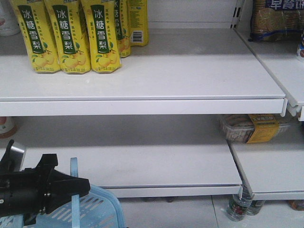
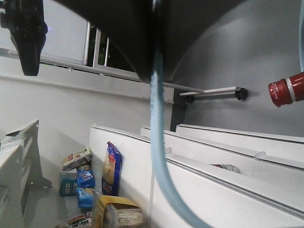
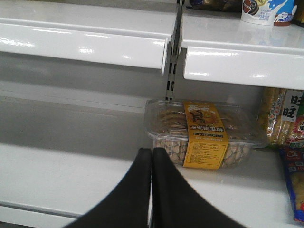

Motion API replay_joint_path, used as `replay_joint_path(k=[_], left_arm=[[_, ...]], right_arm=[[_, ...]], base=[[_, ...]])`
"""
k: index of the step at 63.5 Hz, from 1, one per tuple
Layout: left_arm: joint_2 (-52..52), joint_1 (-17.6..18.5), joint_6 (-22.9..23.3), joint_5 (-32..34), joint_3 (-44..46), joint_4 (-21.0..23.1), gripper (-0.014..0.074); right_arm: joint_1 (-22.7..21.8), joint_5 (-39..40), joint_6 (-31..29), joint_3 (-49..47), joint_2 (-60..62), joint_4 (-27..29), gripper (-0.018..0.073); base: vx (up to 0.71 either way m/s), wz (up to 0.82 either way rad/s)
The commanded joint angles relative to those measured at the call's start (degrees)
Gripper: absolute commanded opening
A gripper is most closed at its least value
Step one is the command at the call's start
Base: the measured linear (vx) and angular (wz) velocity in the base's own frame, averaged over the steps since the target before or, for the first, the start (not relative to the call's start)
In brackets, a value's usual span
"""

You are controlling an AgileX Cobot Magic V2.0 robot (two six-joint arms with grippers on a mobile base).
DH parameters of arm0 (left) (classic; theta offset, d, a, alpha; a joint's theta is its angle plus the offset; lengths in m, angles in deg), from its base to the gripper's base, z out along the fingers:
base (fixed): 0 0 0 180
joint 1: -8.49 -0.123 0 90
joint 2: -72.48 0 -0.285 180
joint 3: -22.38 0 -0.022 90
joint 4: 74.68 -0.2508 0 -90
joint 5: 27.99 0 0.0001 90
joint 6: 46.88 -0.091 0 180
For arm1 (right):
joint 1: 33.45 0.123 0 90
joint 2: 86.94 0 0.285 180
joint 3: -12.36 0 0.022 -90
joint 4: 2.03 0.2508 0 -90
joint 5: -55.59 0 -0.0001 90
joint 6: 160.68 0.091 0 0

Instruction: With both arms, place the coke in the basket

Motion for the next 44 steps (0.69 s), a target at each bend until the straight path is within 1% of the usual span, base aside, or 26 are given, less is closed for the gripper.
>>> replay_joint_path(k=[1,6,14,20,30,38,44], left_arm=[[-1.61,-0.04,0.04,-3.02,1.61,5.42,-0.0006],[-3.93,-0.04,-1.40,-1.16,1.61,1.47,-0.0006],[-10.46,-0.04,-1.28,-0.24,1.61,-5.14,-0.0006],[-16.76,-0.04,-1.27,-0.05,1.61,-7.54,-0.0006],[-28.70,-0.04,-1.23,2.05,1.61,-9.40,-0.0006],[-36.89,-0.04,-0.76,4.54,1.61,-13.93,-0.0006],[-42.30,-0.04,0.00,7.03,1.61,-19.15,-0.0006]], right_arm=[[-0.41,2.50,-0.15,-1.53,-0.41,-1.50,-0.0010],[-0.41,2.50,-0.15,-1.53,-0.41,-1.50,-0.0010],[-0.41,2.39,-0.15,-1.53,-0.41,-1.50,-0.0010],[-0.41,2.39,-0.15,-1.53,-0.41,-1.50,-0.0010],[-0.41,2.39,-0.15,-1.53,-0.41,-1.50,-0.0010],[-0.41,2.39,-0.15,-1.53,-0.41,-1.50,-0.0010],[-0.41,2.39,-0.15,-1.53,-0.41,-1.50,-0.0010]], base=[[0.00,0.00],[0.00,0.00],[0.00,0.00],[0.00,0.00],[0.00,0.00],[0.00,0.00],[0.00,0.00]])
